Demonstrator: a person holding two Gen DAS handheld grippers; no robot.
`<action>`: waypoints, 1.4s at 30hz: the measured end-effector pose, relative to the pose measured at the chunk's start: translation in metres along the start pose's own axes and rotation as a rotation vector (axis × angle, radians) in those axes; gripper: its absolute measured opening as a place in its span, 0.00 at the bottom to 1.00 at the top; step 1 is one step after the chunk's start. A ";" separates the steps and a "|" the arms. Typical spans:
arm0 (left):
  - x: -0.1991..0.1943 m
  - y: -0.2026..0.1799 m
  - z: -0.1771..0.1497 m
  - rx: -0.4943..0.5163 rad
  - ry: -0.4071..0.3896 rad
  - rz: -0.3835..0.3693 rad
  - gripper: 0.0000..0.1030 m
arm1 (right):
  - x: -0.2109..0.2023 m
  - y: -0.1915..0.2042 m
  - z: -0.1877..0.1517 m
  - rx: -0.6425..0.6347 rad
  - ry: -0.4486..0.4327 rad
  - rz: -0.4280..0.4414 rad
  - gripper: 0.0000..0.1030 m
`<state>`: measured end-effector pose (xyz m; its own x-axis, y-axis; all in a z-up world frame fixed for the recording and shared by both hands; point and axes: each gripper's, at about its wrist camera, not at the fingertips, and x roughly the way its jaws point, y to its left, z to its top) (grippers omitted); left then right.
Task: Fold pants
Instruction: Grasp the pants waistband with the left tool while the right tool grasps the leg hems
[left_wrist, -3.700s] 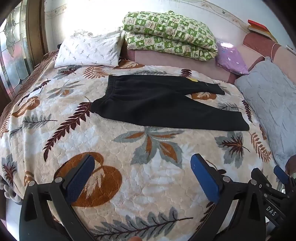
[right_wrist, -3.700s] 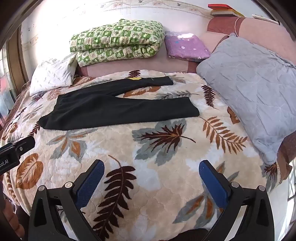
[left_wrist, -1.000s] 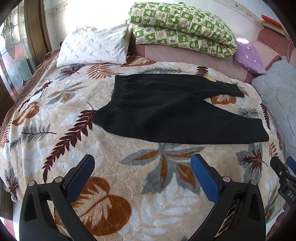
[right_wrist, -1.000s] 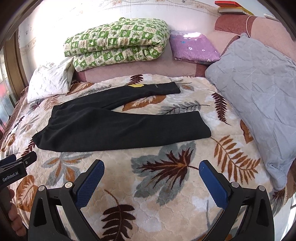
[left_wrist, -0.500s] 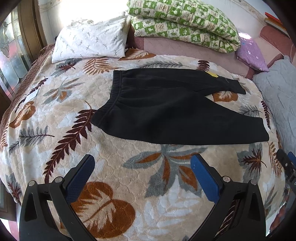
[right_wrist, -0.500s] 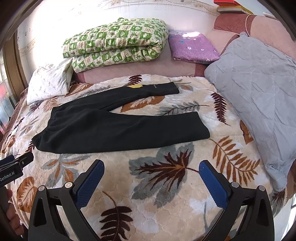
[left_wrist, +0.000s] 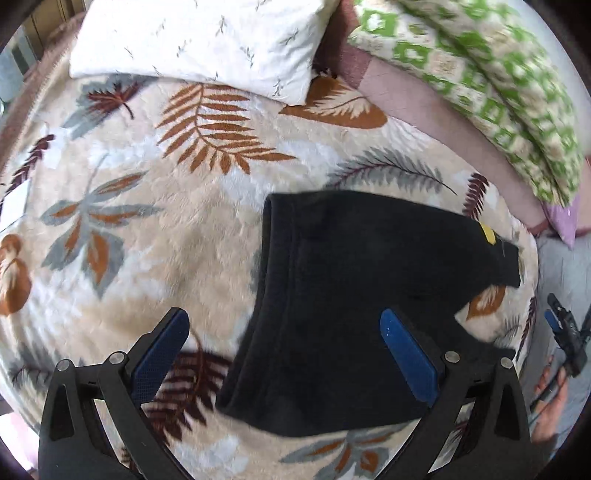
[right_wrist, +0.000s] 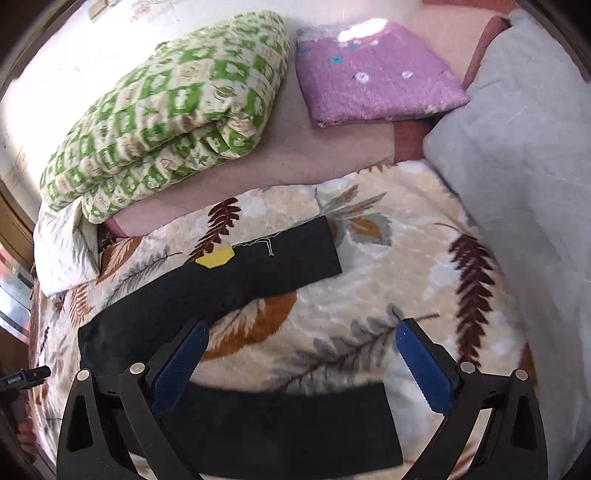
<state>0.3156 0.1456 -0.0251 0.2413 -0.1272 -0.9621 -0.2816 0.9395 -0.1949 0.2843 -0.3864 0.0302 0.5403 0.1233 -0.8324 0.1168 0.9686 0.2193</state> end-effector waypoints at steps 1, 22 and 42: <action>0.009 0.002 0.011 -0.018 0.027 -0.003 1.00 | 0.022 -0.003 0.016 0.009 0.030 -0.001 0.96; 0.089 -0.011 0.055 -0.074 0.149 -0.046 0.99 | 0.165 -0.014 0.089 -0.031 0.142 0.005 0.92; 0.041 -0.030 0.059 -0.030 0.010 -0.036 0.27 | 0.138 -0.006 0.083 -0.121 0.119 0.055 0.10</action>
<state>0.3884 0.1306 -0.0476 0.2424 -0.1638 -0.9563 -0.3004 0.9245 -0.2345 0.4268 -0.3935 -0.0436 0.4394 0.1946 -0.8769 -0.0151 0.9777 0.2094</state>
